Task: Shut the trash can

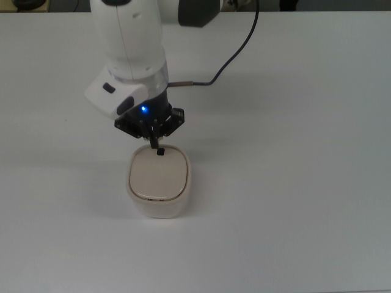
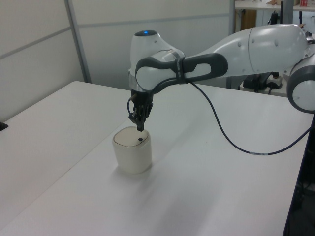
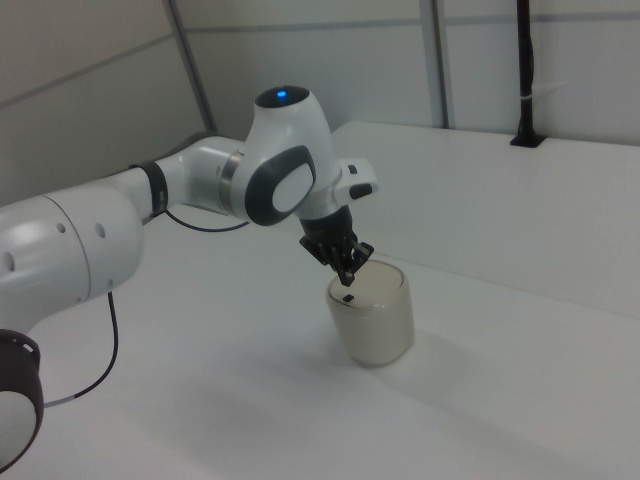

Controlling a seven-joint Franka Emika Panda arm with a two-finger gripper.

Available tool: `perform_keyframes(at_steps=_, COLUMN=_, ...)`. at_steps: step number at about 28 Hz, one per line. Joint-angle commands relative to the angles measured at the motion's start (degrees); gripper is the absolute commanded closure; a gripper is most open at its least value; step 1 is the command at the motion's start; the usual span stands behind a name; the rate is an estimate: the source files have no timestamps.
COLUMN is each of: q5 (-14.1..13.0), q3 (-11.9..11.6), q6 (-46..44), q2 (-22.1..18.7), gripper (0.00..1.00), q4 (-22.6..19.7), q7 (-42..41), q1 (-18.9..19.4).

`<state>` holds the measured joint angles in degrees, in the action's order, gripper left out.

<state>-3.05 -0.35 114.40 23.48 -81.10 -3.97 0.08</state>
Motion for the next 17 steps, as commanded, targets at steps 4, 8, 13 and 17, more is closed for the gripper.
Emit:
perform_keyframes(at_steps=4, q5=4.36, q3=-0.97, q6=-8.92, q2=-3.79, gripper=0.96, q4=-0.55, q7=-0.69, q1=0.10)
perform_keyframes(at_steps=8, q5=4.80, q3=-0.97, q6=-12.26, q2=-4.23, gripper=0.85, q4=-0.55, q7=-0.69, q1=0.10)
perform_keyframes(at_steps=13, q5=5.51, q3=-0.45, q6=-15.34, q2=-5.28, gripper=0.67, q4=-0.55, q7=-0.69, q1=0.54)
perform_keyframes(at_steps=17, q5=5.86, q3=-0.36, q6=-15.78, q2=-5.29, gripper=0.29, q4=-0.47, q7=-0.51, q1=0.89)
